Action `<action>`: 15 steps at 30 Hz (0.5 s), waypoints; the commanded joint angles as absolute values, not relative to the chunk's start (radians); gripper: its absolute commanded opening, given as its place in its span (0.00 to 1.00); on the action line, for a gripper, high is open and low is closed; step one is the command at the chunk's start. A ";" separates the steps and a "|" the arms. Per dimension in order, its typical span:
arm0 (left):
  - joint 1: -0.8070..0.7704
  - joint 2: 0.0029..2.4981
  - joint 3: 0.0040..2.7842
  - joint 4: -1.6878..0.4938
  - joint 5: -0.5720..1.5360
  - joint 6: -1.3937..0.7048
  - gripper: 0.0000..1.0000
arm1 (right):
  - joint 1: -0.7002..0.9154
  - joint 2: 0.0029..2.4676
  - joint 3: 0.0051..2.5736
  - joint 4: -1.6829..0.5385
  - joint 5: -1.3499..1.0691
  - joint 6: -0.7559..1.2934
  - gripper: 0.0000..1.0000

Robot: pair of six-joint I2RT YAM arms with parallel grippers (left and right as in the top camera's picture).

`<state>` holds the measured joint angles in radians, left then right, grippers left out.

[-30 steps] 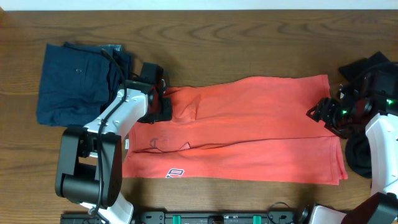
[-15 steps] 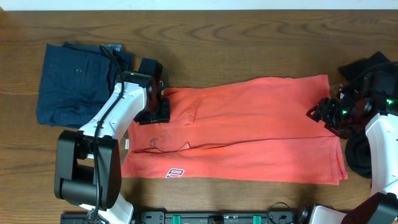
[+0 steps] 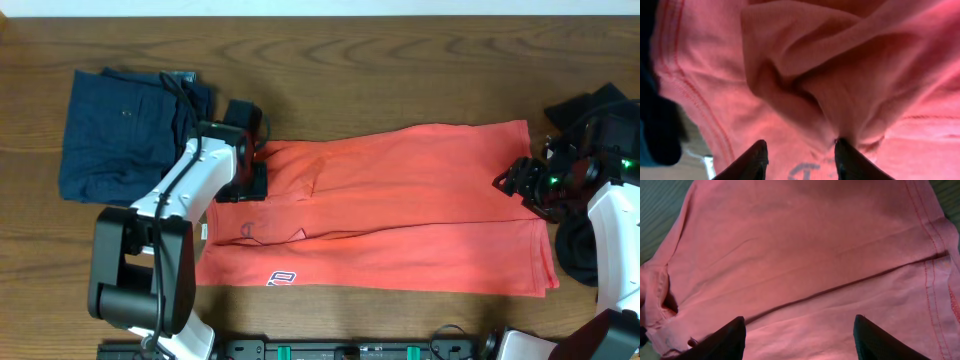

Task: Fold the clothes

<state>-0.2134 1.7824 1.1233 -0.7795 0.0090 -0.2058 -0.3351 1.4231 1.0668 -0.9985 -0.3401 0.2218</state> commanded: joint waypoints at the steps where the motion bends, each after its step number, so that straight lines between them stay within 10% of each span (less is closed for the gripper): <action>1: -0.213 1.800 1.101 -0.768 0.028 -0.195 0.19 | -0.326 1.426 1.082 -1.000 -0.340 0.203 0.67; 2: -0.213 1.799 1.102 -0.770 0.032 -0.195 0.06 | -0.326 1.426 1.082 -1.000 -0.340 0.203 0.67; 15: -0.213 1.742 1.258 -1.022 0.038 -0.195 0.06 | -0.326 1.426 1.082 -1.000 -0.340 0.203 0.67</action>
<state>-0.2134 1.7798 1.2152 -0.9958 0.0307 -0.2020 -0.3351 1.4231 1.0668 -1.0016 -0.3405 0.2214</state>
